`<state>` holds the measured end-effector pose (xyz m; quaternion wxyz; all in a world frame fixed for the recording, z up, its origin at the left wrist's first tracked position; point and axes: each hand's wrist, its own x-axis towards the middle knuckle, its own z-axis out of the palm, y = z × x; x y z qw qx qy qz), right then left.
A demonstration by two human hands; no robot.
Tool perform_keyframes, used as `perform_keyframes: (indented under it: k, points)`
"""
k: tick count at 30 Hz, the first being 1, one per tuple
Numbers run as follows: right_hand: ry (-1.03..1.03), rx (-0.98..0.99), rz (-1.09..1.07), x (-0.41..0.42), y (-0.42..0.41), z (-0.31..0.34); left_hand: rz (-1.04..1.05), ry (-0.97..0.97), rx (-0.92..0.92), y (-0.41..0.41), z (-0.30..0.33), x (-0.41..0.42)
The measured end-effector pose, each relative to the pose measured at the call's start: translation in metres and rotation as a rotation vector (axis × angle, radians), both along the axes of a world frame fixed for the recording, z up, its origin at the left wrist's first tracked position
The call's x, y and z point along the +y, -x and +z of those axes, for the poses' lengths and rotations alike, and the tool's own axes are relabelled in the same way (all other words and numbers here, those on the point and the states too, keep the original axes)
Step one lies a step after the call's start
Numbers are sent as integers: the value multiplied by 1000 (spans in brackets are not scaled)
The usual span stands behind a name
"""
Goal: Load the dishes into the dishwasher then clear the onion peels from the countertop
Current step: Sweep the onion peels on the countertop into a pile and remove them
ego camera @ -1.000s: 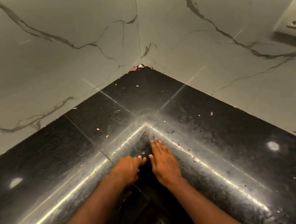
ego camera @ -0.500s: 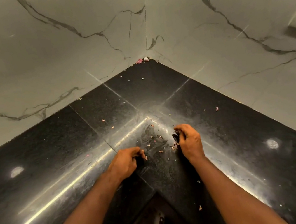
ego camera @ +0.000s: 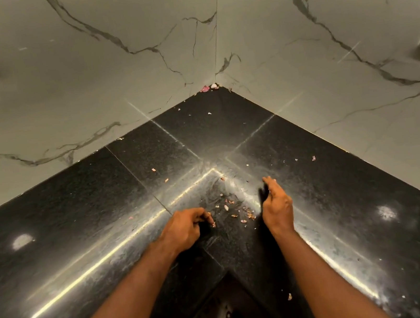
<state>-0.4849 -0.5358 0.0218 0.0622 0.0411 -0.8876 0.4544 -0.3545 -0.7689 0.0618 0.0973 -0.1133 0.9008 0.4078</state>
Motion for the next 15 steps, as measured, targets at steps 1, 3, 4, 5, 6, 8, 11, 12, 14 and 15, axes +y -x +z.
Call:
perform_keyframes:
  k: [1,3,4,5,6,8,11,12,14,15]
  points:
    - [-102,-24,52,-2,0,-4,2,-8,2,0,0,0]
    - [-225,-42,263,-12,-14,-10,7,-26,1,-1,-1,-1]
    - [-230,-42,367,-17,-23,-14,9,-28,-3,0,-1,-2]
    - [-199,-43,447,-21,-32,-14,9,-25,-6,0,0,-2]
    - [-141,-29,482,-22,-37,-13,11,-21,-11,1,0,-2]
    - [-11,4,404,-18,-40,-2,9,-24,-14,1,0,-2]
    - [112,56,210,-12,-31,14,4,-37,-14,0,-1,-4]
    - [142,52,185,-11,-27,17,5,-42,-14,0,-2,-4]
    - [193,12,196,-13,-21,23,5,-59,-12,1,-2,-6]
    - [188,-15,226,-14,-19,24,6,-63,-12,1,-3,-6]
